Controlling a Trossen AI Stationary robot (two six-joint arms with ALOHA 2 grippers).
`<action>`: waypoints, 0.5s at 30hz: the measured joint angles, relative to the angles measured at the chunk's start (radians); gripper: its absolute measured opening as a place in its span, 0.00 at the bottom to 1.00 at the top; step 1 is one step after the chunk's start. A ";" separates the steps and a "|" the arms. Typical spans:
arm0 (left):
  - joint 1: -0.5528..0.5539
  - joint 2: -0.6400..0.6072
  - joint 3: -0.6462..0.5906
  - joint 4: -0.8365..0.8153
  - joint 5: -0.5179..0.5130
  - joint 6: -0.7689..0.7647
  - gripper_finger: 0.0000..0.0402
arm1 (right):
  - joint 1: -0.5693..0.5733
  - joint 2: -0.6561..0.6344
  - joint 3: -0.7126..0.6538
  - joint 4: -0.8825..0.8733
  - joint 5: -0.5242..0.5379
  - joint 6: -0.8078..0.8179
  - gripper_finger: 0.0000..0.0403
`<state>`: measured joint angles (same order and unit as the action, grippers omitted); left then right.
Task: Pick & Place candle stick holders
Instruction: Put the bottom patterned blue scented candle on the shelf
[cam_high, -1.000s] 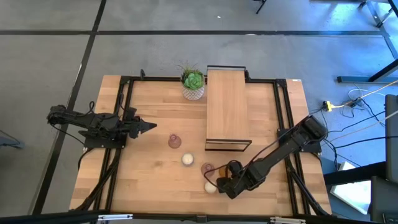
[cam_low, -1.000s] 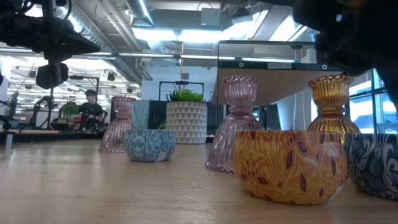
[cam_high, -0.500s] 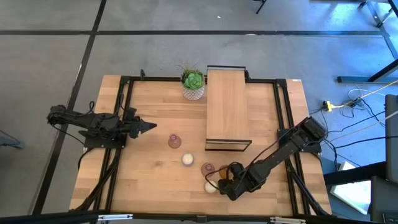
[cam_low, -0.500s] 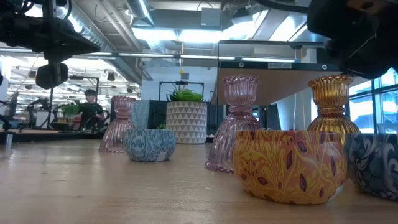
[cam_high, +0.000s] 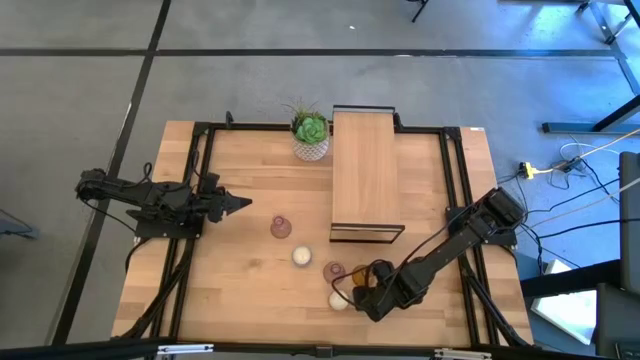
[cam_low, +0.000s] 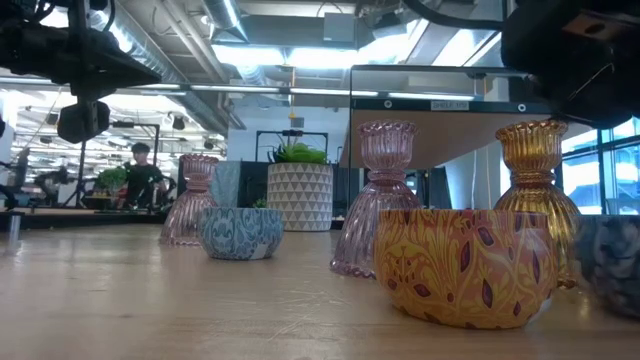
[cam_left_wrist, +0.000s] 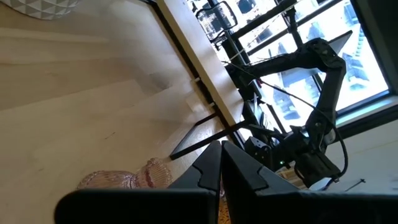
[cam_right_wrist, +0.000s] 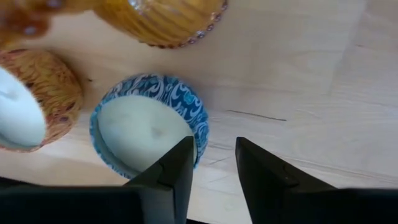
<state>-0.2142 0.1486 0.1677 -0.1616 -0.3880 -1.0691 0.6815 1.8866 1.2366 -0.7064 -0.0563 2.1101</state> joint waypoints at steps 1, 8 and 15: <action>0.000 0.000 0.000 0.000 0.001 0.000 0.02 | 0.000 0.000 0.000 -0.002 0.000 0.003 0.28; 0.000 0.000 0.000 0.000 0.002 0.000 0.02 | -0.002 0.000 0.000 -0.008 0.000 0.003 0.18; 0.000 0.000 0.000 -0.001 0.002 0.002 0.02 | -0.002 0.000 0.000 -0.026 0.001 0.017 0.16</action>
<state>-0.2143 0.1486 0.1677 -0.1622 -0.3862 -1.0676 0.6796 1.8866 1.2366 -0.7327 -0.0555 2.1272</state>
